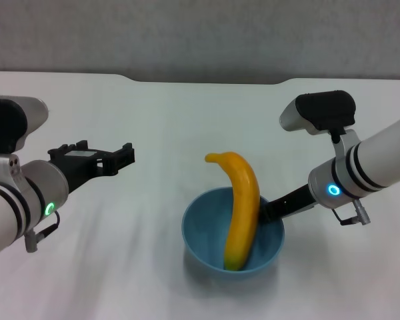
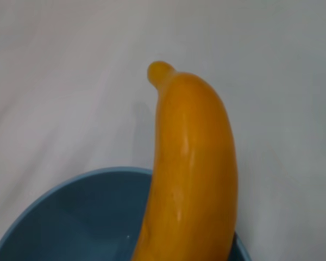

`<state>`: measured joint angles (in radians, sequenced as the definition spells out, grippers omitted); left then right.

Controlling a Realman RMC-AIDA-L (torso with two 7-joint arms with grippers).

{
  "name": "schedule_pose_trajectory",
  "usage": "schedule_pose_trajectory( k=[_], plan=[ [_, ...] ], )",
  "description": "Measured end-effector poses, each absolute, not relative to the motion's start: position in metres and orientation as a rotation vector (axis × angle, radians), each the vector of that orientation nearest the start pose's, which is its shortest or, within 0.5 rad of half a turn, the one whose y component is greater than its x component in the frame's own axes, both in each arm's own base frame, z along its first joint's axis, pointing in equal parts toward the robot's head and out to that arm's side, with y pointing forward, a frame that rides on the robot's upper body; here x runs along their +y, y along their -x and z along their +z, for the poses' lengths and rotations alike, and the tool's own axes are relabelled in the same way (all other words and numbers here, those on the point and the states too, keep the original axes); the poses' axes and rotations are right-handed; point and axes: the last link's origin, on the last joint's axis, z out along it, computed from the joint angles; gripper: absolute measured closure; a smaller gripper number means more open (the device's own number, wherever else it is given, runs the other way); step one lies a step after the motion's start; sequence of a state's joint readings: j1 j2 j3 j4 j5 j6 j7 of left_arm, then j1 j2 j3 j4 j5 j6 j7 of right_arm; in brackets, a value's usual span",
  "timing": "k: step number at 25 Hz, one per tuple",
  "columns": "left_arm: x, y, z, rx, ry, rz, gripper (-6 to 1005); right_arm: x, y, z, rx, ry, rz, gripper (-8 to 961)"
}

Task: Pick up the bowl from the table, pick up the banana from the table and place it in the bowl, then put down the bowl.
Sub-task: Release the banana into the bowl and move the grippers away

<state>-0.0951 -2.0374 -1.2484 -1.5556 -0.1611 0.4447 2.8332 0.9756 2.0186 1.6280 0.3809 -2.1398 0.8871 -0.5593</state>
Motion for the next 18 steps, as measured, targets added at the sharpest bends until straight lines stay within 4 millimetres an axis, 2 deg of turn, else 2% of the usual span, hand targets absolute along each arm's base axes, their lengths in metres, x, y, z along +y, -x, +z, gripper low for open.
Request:
schedule_pose_trajectory(
  k=[18],
  plan=[
    [0.338, 0.210, -0.009, -0.994, 1.873, -0.358, 130, 0.416, -0.222, -0.080, 1.347, 2.370, -0.201, 767]
  ],
)
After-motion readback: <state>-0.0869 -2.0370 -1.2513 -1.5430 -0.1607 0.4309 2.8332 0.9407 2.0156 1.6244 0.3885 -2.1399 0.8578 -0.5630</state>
